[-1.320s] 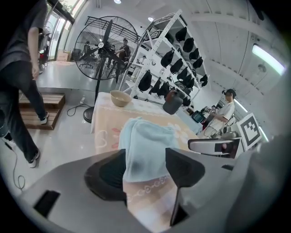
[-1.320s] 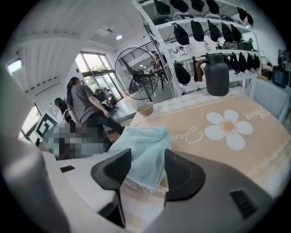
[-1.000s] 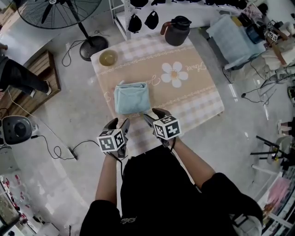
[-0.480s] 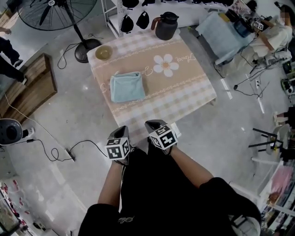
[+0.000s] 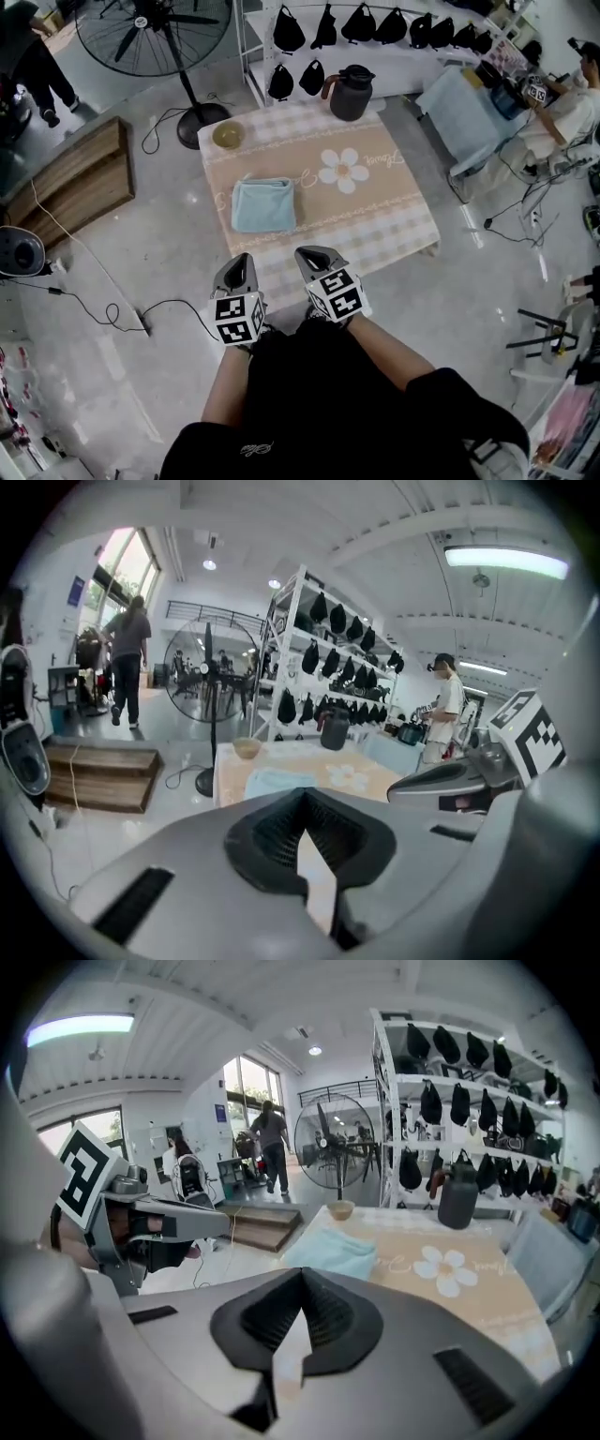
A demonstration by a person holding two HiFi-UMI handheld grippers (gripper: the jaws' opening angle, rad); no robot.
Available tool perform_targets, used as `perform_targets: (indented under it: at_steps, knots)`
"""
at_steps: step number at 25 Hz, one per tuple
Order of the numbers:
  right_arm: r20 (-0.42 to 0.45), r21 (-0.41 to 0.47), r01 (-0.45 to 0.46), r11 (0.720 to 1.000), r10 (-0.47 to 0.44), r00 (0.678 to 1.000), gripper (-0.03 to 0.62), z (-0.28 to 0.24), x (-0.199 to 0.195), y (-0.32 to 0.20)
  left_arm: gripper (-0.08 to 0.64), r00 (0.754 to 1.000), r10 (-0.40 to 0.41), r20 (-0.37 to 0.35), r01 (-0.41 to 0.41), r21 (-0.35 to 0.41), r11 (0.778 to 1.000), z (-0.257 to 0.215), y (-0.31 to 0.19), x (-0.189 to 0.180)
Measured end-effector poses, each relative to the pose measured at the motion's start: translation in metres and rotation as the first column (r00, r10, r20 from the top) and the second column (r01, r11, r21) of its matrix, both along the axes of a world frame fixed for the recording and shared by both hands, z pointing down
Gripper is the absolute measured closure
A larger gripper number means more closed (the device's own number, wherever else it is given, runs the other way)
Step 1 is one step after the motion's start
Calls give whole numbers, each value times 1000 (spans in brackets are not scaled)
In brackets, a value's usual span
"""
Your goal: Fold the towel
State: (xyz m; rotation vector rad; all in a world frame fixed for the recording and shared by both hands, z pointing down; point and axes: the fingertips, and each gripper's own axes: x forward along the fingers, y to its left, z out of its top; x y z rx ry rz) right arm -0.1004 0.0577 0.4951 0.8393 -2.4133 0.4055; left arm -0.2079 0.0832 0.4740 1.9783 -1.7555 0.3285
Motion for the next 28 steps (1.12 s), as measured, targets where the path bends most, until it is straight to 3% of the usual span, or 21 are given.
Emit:
perform_targets:
  at_steps: [3, 9, 16, 20, 28]
  knots:
    - [56, 93, 22, 995, -28, 998, 589, -46, 1, -21, 555, 998, -56, 24, 53, 115, 992, -48, -16, -1]
    - [165, 247, 4, 969, -47, 985, 589, -138, 12, -51, 555, 997, -59, 39, 45, 282, 958, -139, -45, 15]
    - [236, 354, -19, 935, -70, 969, 589, -201, 36, -65, 555, 995, -101, 17, 87, 372, 924, -189, -50, 36]
    - [261, 396, -52, 917, -58, 964, 589, -217, 48, -68, 555, 988, -129, 82, 86, 397, 914, -205, -45, 43]
    - [285, 444, -80, 893, -55, 957, 589, -241, 44, -60, 555, 988, -122, 95, 75, 398, 914, -212, -39, 42]
